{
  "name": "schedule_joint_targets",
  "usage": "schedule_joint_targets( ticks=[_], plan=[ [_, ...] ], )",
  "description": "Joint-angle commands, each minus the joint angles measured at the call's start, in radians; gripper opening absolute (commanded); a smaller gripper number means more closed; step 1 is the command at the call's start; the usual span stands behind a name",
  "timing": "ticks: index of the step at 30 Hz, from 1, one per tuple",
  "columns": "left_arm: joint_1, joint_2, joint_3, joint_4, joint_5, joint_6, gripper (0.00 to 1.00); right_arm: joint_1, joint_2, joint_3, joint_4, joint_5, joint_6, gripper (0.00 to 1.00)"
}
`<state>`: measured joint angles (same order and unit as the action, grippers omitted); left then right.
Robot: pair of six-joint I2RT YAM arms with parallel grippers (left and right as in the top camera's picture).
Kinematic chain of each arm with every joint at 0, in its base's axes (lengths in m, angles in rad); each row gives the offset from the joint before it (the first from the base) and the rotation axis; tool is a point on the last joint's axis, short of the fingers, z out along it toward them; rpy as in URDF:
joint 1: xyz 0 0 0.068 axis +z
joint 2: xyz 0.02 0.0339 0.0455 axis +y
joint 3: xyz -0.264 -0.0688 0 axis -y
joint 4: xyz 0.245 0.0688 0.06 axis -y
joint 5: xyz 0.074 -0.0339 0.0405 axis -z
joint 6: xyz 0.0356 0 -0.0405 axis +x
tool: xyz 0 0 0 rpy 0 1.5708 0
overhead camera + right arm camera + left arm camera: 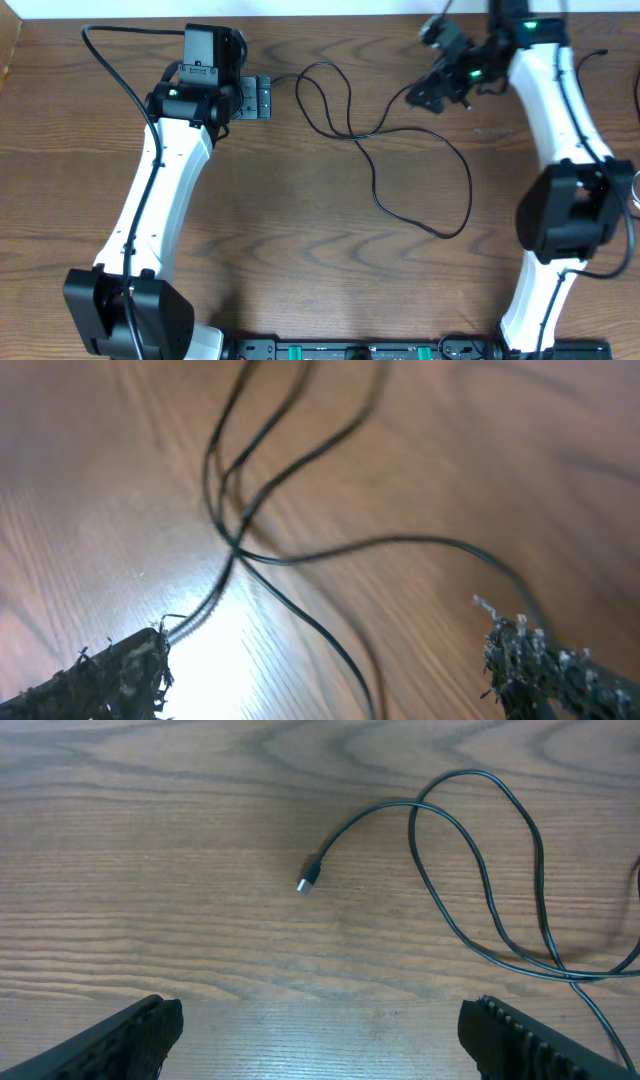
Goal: Untangle cables
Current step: 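Bring the right gripper back over the last black cable at back center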
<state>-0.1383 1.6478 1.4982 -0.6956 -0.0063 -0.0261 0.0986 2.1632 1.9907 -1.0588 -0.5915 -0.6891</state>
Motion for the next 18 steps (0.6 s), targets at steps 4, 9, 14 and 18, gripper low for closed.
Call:
schedule_joint_targets(
  ticks=[4, 9, 14, 18],
  plan=[
    [0.000, 0.005, -0.001, 0.000, -0.006, -0.002, 0.93, 0.126, 0.114, 0.008, -0.004, -0.013, -0.123, 0.99],
    [0.000, 0.005, -0.001, 0.000, -0.006, -0.002, 0.93, 0.217, 0.224, 0.008, 0.021, 0.027, -0.150, 0.99],
    [0.000, 0.005, -0.001, 0.000, -0.006, -0.002, 0.93, 0.259, 0.303, 0.008, 0.060, 0.118, -0.150, 0.99],
    [0.000, 0.005, -0.001, 0.000, -0.006, -0.002, 0.93, 0.275, 0.349, 0.008, 0.053, 0.140, -0.142, 0.92]
  ],
)
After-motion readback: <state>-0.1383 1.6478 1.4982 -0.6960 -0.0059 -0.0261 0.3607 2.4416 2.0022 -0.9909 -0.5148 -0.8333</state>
